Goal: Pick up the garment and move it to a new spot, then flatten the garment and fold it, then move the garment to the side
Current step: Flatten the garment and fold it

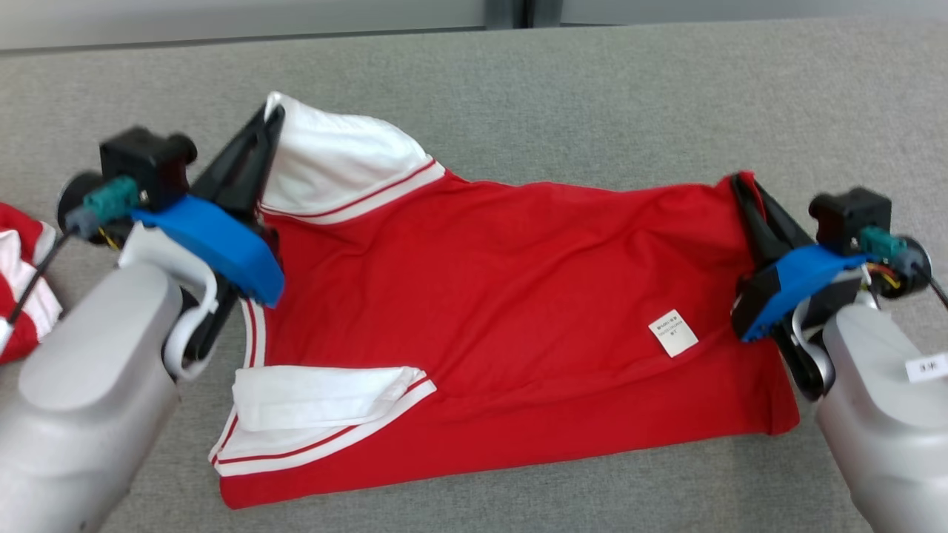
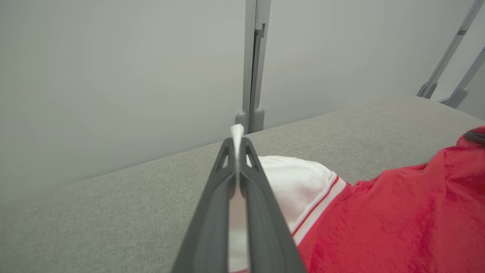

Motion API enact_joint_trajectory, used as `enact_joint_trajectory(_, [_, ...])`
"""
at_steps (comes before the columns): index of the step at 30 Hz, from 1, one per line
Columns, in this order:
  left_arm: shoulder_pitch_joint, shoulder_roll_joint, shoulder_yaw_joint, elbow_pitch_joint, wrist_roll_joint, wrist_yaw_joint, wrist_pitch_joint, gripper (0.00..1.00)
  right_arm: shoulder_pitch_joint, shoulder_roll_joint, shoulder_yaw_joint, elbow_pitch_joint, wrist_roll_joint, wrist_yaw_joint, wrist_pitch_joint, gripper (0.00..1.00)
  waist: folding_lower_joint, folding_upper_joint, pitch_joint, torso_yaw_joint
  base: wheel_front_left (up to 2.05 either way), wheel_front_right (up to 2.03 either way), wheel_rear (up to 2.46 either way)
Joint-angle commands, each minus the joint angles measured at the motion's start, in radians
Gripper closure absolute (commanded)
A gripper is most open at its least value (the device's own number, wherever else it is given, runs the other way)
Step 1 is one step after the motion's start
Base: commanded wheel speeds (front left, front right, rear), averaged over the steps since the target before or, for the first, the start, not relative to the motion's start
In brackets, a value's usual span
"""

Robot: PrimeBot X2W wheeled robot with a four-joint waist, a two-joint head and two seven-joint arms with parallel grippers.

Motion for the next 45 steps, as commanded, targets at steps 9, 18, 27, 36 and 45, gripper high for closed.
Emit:
enact_joint_trajectory(9, [0.196, 0.046, -0.004, -0.190, -0.028, 0.092, -0.024, 1.00, 0.123, -0.010, -0.032, -0.048, -0.032, 0.000, -0.039, 1.00, 0.0001, 0.0000, -0.048, 0.025, 0.00, 0.00, 0.00])
enact_joint_trajectory(18, [0.353, 0.081, -0.003, -0.319, -0.058, 0.169, -0.033, 1.00, 0.244, -0.004, -0.103, -0.158, -0.046, 0.000, -0.040, 1.00, 0.0001, 0.0000, -0.091, 0.047, 0.00, 0.00, 0.00])
enact_joint_trajectory(27, [0.449, 0.084, -0.020, -0.353, -0.081, 0.194, -0.036, 1.00, 0.374, 0.011, -0.169, -0.230, -0.055, 0.000, -0.040, 1.00, 0.0001, 0.0000, -0.127, 0.066, 0.00, 0.00, 0.00])
enact_joint_trajectory(36, [0.499, 0.053, 0.015, -0.348, -0.083, 0.215, -0.060, 0.00, 0.434, 0.033, -0.219, -0.306, -0.015, 0.000, -0.040, 0.00, 0.0001, 0.0000, -0.155, 0.067, 0.00, 0.00, 0.00])
enact_joint_trajectory(45, [0.572, -0.061, 0.321, -0.419, 0.142, 0.227, -0.067, 0.00, 0.424, 0.041, -0.282, -0.287, 0.007, 0.000, -0.036, 0.00, 0.0001, 0.0000, -0.168, 0.068, 0.00, 0.00, 0.00])
